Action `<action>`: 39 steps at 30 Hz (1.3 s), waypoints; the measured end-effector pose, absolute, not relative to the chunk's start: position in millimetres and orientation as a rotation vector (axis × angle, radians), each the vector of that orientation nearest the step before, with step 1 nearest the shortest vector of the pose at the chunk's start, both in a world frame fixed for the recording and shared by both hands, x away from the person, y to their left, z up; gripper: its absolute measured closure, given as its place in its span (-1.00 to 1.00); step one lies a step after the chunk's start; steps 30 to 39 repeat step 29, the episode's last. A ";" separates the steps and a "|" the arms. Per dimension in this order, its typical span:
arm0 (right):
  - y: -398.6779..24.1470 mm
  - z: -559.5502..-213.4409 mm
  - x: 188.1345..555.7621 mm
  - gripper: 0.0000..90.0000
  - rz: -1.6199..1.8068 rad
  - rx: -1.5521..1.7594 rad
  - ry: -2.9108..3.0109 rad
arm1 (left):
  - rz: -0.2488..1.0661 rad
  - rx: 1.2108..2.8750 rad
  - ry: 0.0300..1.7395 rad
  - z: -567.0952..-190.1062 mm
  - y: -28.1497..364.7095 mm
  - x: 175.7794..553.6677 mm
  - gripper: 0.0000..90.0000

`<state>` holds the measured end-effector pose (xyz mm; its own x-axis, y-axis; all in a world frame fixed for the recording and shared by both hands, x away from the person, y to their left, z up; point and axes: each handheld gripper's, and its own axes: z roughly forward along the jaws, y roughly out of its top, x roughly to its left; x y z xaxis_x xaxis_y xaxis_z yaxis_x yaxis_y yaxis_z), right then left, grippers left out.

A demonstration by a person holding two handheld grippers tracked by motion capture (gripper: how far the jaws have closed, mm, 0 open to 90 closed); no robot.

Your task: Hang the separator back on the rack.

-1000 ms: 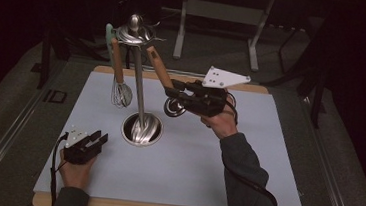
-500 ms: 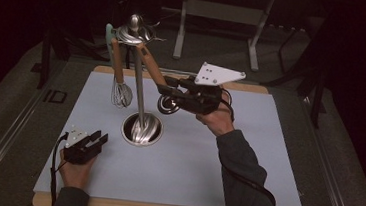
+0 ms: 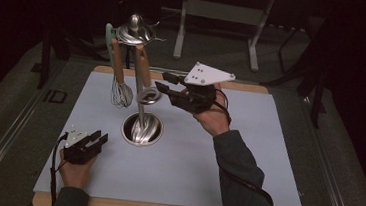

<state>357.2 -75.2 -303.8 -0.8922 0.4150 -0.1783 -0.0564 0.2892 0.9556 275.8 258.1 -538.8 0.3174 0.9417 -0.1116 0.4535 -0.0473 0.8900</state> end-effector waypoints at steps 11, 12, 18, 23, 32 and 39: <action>-86.3 -310.5 361.2 0.39 1.626 0.360 2.202 | 0.663 1.655 1.282 -538.9 258.0 275.8 0.44; -87.7 -311.1 361.9 0.39 1.628 0.360 2.202 | 0.662 1.655 1.282 -538.9 258.0 275.9 0.44; -99.8 -316.9 364.3 0.37 1.628 0.409 2.213 | 0.663 1.657 1.281 -538.8 258.1 275.7 0.44; -112.1 -325.9 366.1 0.34 1.619 0.450 2.233 | 0.663 1.653 1.283 -538.9 258.1 275.7 0.44; -130.4 -347.9 367.6 0.28 1.529 0.527 2.297 | 0.662 1.651 1.285 -538.9 258.1 275.8 0.44; -130.4 -347.9 367.6 0.28 1.529 0.527 2.297 | 0.662 1.651 1.285 -538.9 258.1 275.8 0.44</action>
